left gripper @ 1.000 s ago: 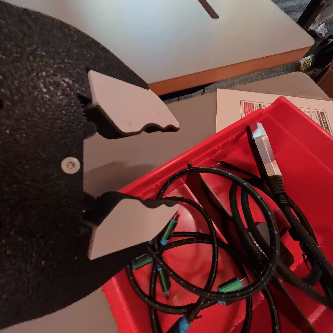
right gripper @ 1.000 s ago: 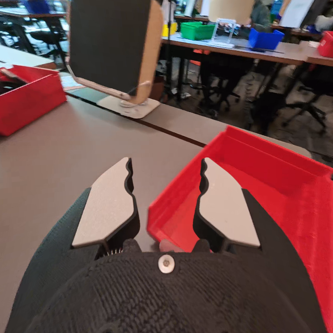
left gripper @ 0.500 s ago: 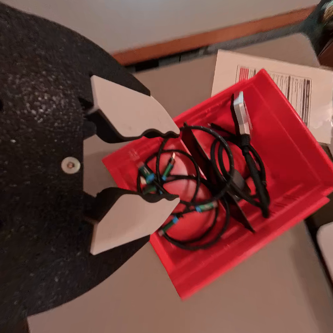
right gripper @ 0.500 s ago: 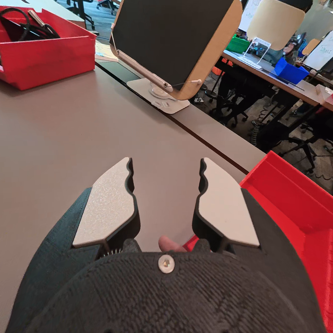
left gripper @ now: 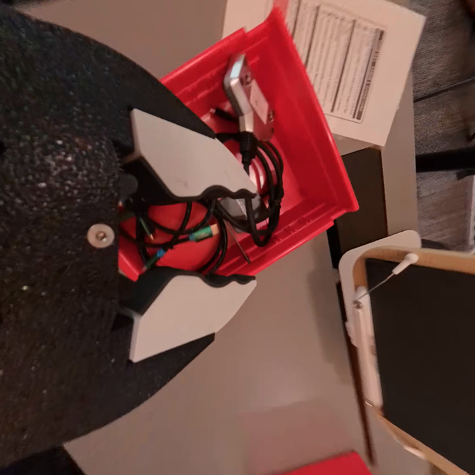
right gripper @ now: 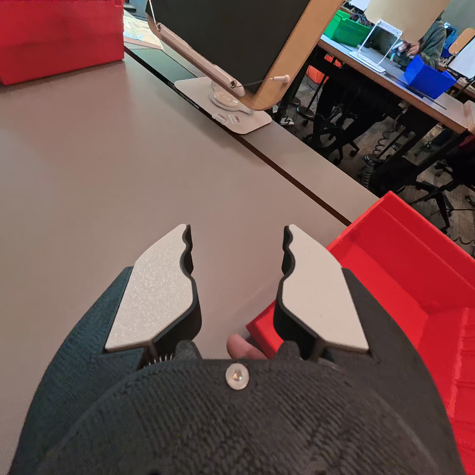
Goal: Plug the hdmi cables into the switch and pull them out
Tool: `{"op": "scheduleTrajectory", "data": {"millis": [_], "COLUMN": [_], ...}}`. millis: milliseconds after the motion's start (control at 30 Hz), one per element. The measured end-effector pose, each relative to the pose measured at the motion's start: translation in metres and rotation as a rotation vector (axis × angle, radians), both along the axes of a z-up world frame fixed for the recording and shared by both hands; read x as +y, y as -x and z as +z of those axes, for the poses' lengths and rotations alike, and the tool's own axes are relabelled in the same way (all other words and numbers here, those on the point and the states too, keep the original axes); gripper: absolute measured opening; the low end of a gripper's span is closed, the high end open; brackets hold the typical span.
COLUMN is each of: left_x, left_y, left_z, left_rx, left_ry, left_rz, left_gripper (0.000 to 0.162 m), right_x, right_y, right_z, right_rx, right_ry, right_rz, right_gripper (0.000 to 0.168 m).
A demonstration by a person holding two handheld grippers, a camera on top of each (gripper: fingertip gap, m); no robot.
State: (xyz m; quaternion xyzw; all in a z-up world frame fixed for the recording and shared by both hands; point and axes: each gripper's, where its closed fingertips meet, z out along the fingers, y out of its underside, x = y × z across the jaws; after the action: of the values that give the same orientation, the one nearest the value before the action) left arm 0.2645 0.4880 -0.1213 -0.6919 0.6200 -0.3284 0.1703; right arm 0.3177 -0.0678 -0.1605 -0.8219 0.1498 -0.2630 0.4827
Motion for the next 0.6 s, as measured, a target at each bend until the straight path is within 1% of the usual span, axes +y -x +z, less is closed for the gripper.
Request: {"op": "scheduleTrajectory", "data": {"millis": [67,167,233,367,433,500,533,600], "left_x": [0.002,-0.001,0.001,-0.005,0.002,0.01,0.013,0.015], "left_y": [-0.004,-0.001,-0.002,-0.009,-0.012,-0.01,-0.009,-0.003], "left_z": [-0.01,-0.033,-0.048,-0.074,-0.085,-0.094,-0.098,-0.106], "left_rx": [0.073,0.21,0.288,0.351,0.391,0.442,0.465,0.518], "left_ry": [-0.178,-0.406,-0.5,-0.556,-0.612,-0.63,-0.641,-0.604], "left_rz": [-0.119,-0.365,-0.44,-0.548,-0.559,-0.575,-0.58,-0.593], "left_gripper": [0.061,0.064,0.07,0.07,0.069,0.064,0.068,0.065], "right_x": [0.001,0.002,0.001,0.0,-0.001,-0.002,-0.002,-0.002], "right_y": [-0.001,-0.003,-0.005,-0.009,-0.011,-0.012,-0.012,-0.013], "right_z": [-0.005,-0.011,-0.015,-0.023,-0.027,-0.031,-0.033,-0.036], "right_rx": [0.009,0.014,0.016,0.029,0.036,0.041,0.041,0.04], "right_ry": [0.007,0.021,0.032,0.05,0.061,0.076,0.085,0.098], "right_rz": [0.007,0.02,0.016,0.012,0.004,0.005,0.007,0.005], "right_gripper": [0.068,0.067,0.067,0.067,0.067,0.067,0.067,0.067]}}
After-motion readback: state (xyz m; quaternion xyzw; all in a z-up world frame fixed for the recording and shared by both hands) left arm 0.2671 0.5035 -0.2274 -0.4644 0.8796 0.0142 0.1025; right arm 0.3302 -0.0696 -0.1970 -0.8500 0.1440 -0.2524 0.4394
